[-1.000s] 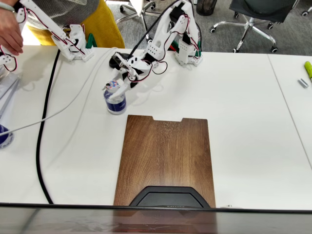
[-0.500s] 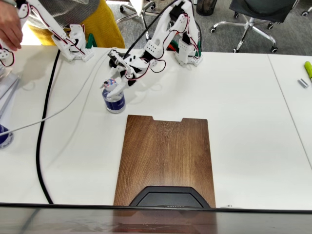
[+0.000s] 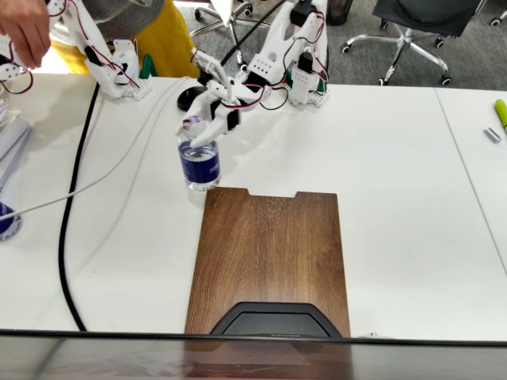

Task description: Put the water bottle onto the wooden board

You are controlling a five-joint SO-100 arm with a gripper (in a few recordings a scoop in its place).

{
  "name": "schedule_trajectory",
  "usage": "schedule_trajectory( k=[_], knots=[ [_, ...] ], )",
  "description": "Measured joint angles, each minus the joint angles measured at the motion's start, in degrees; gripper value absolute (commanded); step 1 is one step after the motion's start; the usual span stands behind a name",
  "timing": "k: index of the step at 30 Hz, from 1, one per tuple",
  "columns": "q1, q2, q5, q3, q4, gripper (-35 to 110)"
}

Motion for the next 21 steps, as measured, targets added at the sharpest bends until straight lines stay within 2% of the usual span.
schedule_trajectory(
  k=[21],
  knots=[
    [-15.21,-1.85,-4.75,0.00,-6.06,0]
  ],
)
